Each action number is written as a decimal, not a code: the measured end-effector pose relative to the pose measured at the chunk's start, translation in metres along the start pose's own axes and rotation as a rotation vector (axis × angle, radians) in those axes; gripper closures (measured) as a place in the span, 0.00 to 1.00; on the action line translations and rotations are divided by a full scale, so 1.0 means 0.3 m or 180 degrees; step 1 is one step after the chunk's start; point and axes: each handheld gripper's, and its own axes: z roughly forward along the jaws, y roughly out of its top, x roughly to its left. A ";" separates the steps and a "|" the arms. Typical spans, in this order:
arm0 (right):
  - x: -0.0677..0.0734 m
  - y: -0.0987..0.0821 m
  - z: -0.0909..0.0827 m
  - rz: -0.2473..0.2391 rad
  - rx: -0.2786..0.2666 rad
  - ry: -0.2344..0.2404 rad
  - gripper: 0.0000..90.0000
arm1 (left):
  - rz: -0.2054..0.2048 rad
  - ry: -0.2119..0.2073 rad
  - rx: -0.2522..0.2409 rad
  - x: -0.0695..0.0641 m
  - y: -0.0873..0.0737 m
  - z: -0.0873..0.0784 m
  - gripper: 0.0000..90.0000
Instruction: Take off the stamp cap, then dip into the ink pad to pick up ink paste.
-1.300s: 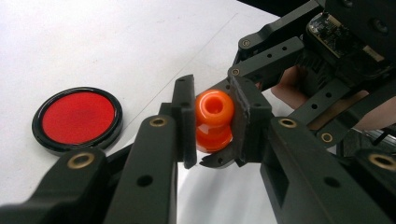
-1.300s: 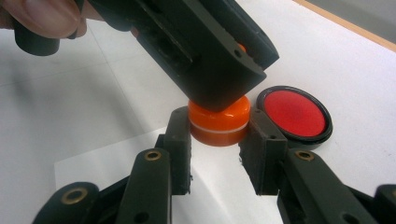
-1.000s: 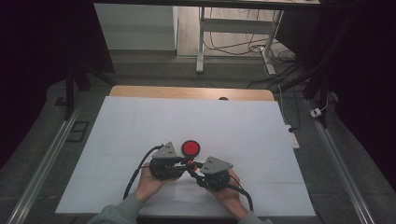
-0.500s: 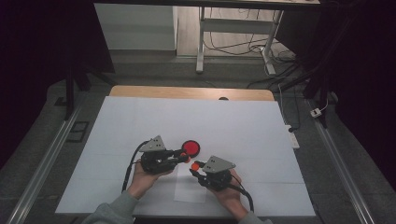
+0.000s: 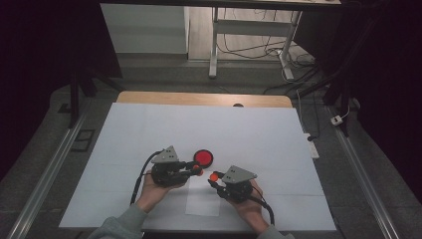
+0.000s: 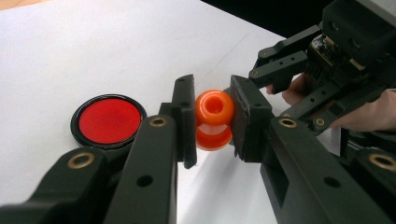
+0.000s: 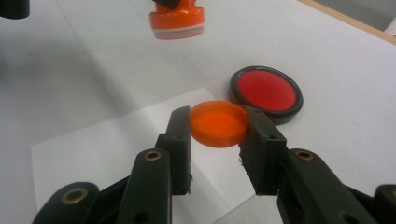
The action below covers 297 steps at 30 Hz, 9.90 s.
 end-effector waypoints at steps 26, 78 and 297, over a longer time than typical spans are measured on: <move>-0.111 -0.081 -0.141 0.0304 -0.0075 -0.0331 0.71 | -0.0001 -0.0003 0.0022 0.003 0.000 -0.004 0.81; -0.243 -0.252 -0.394 0.0595 -0.0036 -0.0790 0.71 | 0.0132 0.0206 -0.0015 0.019 0.026 -0.048 0.80; -0.218 -0.249 -0.392 0.0540 -0.0020 -0.0801 0.71 | 0.0338 0.0700 0.0338 0.190 -0.031 0.264 0.81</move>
